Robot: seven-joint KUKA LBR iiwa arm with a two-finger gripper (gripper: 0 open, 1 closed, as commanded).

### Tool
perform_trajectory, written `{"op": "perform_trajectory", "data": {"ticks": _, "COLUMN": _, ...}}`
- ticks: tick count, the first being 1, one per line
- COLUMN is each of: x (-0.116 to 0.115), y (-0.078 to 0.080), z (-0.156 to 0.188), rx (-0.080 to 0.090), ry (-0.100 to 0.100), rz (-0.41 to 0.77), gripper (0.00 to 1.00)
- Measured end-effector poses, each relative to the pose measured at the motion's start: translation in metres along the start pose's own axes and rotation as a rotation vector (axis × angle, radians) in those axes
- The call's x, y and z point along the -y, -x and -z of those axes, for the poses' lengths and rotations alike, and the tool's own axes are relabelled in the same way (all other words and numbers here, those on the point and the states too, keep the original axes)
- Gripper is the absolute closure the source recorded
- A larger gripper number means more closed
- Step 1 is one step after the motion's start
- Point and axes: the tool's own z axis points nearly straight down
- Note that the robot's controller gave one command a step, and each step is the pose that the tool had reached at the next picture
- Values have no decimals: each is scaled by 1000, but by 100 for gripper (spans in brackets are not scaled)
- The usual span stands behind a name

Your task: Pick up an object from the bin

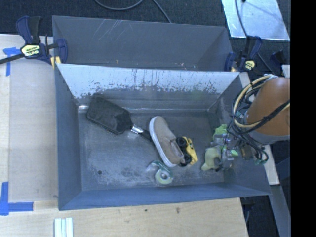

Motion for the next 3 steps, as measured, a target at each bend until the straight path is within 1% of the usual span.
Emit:
{"op": "perform_trajectory", "data": {"ticks": 1, "x": 0, "y": 0, "z": 0, "rx": 0, "ry": 0, "rz": 0, "gripper": 100}}
{"op": "perform_trajectory", "data": {"ticks": 2, "x": 4, "y": 4, "z": 55, "rx": -4, "ry": 1, "rz": -9, "gripper": 100}}
{"op": "perform_trajectory", "data": {"ticks": 3, "x": 7, "y": 11, "z": 125, "rx": 0, "ry": 0, "rz": -2, "gripper": 100}}
